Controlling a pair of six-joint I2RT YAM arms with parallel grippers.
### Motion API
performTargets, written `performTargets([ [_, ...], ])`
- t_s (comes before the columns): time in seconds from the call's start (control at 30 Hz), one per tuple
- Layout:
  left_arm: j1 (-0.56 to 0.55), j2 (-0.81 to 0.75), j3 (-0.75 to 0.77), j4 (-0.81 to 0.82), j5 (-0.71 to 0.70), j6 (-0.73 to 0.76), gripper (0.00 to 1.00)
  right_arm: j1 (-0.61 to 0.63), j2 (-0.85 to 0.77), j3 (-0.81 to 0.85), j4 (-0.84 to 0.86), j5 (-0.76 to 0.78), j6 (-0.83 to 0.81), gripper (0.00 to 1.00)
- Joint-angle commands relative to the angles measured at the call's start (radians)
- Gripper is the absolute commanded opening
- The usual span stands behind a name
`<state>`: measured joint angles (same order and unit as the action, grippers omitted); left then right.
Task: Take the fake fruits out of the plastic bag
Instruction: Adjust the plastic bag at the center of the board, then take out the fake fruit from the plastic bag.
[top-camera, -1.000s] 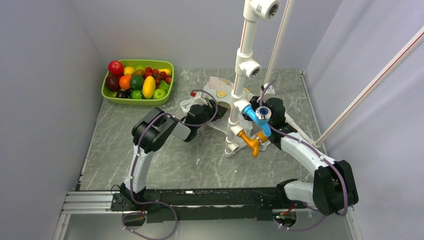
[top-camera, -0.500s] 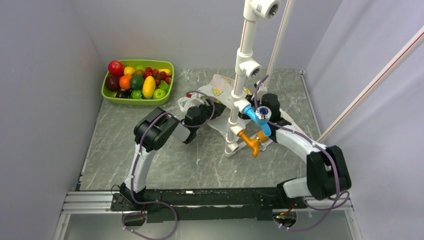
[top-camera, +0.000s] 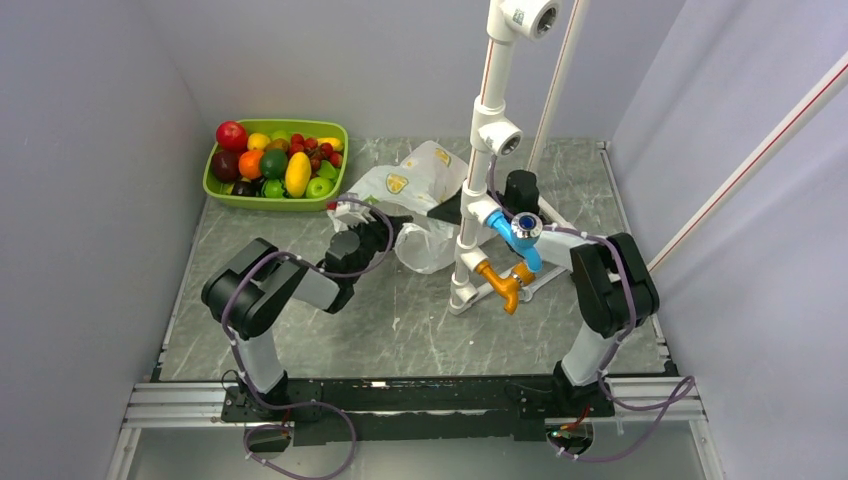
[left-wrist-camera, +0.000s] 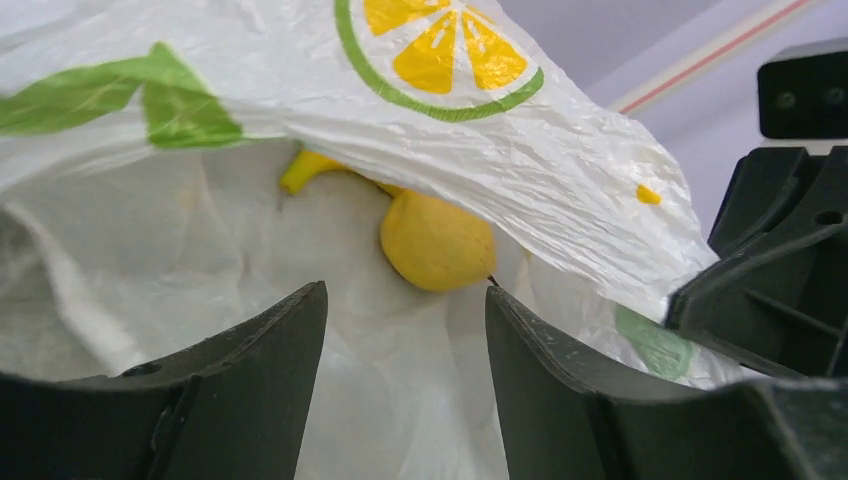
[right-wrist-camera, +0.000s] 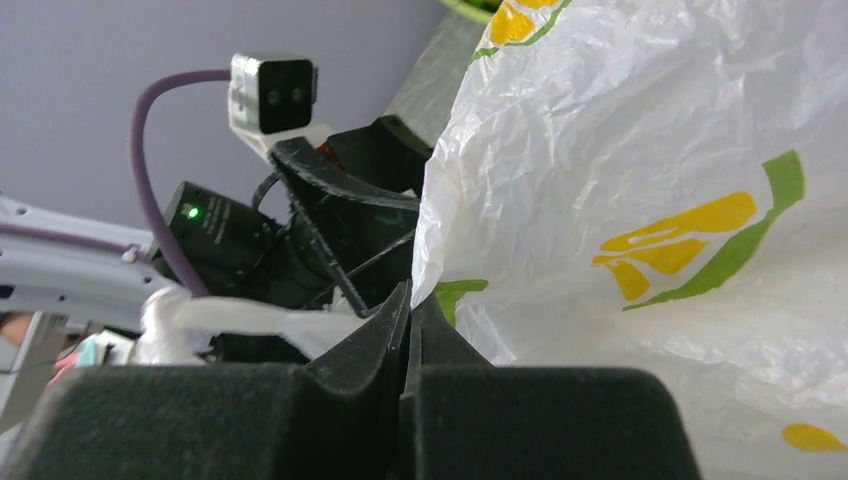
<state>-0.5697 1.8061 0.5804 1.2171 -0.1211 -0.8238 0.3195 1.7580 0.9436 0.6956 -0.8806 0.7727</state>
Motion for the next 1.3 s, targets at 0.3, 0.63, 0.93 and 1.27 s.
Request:
performTargets([
  [0.3, -0.107, 0.069, -0.009, 0.092, 0.037, -0.055, 0.64, -0.019, -0.448, -0.157, -0.627, 0.416, -0.321, 0.37],
  [0.63, -0.110, 0.189, 0.205, -0.053, 0.136, -0.015, 0.67, -0.100, -0.519, -0.219, -0.605, 0.301, -0.284, 0.94],
  [0.93, -0.112, 0.247, 0.341, -0.230, 0.124, 0.021, 0.75, -0.046, -0.415, -0.155, -0.612, 0.242, -0.346, 0.99],
  [1.27, -0.134, 0.337, 0.518, -0.434, 0.106, 0.024, 0.99, -0.037, -0.424, -0.136, -0.598, 0.329, -0.327, 0.99],
])
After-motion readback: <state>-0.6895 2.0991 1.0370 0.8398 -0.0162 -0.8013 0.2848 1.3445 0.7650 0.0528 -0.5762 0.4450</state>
